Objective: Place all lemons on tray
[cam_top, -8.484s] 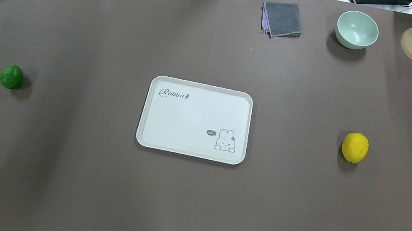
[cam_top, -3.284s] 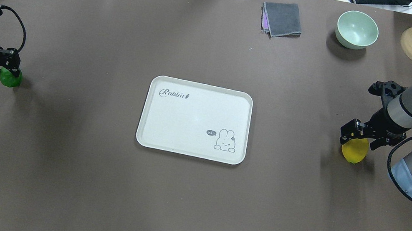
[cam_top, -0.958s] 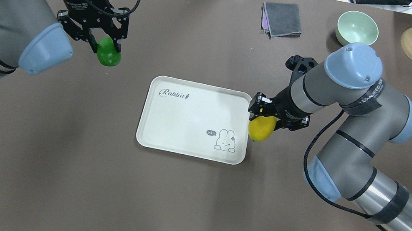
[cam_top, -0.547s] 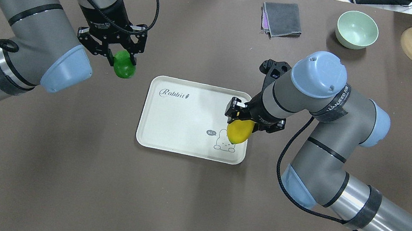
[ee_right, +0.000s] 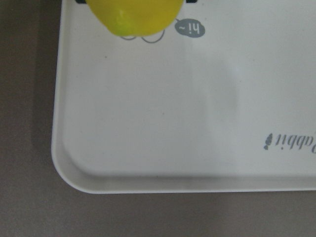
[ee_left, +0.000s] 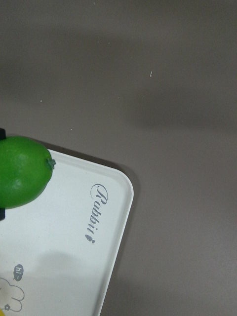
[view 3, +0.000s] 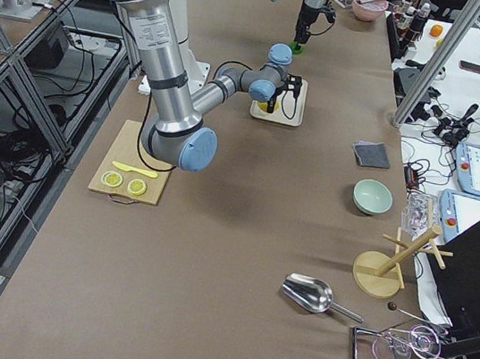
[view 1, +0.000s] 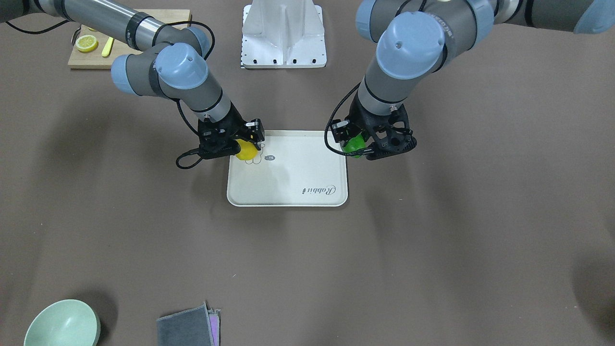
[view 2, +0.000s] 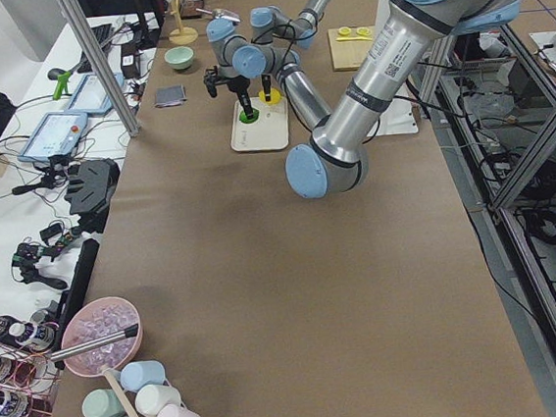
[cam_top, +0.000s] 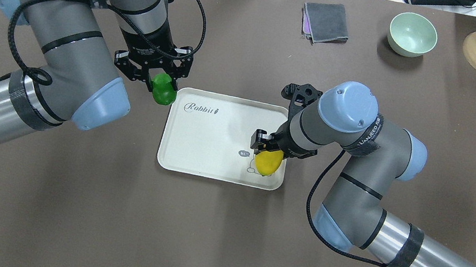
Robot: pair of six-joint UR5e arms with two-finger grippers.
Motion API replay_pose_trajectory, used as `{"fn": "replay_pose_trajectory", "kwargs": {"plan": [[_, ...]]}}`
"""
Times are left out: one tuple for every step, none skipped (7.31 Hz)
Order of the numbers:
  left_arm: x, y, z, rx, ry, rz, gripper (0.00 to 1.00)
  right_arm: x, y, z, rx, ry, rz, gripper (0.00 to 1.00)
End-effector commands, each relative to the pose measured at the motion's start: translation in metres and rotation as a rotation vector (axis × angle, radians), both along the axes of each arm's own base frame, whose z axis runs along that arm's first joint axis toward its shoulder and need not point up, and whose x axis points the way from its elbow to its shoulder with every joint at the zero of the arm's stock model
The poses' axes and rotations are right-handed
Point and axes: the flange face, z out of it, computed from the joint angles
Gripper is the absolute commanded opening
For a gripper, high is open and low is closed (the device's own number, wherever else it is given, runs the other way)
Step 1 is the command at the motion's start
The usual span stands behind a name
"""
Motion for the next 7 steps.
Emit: {"fn": "replay_pose_trajectory", "kwargs": {"plan": [[0.043, -0.003, 0.010, -0.009, -0.002, -0.003, 0.00, -0.004, 0.003, 0.002, 0.042, 0.012, -0.002, 0.26], [0.063, -0.003, 0.013, 0.008, -0.017, -0.031, 0.00, -0.005, 0.002, 0.003, 0.041, 0.013, 0.001, 0.61], [0.084, 0.006, 0.021, 0.028, -0.032, -0.031, 0.00, -0.005, 0.002, 0.002, 0.040, 0.010, 0.002, 0.92], [0.090, 0.008, 0.029, 0.026, -0.035, -0.026, 0.00, -0.004, 0.002, 0.002, 0.037, 0.008, 0.006, 0.96], [0.103, 0.017, 0.032, 0.020, -0.049, -0.025, 0.00, 0.000, -0.003, 0.001, 0.033, 0.006, 0.016, 0.96], [0.106, 0.017, 0.034, 0.037, -0.045, -0.038, 0.00, 0.008, -0.010, -0.002, 0.032, 0.000, 0.026, 0.96], [0.112, 0.015, 0.041, 0.028, -0.039, -0.050, 0.16, 0.021, -0.020, -0.004, 0.017, -0.010, 0.029, 0.96]]}}
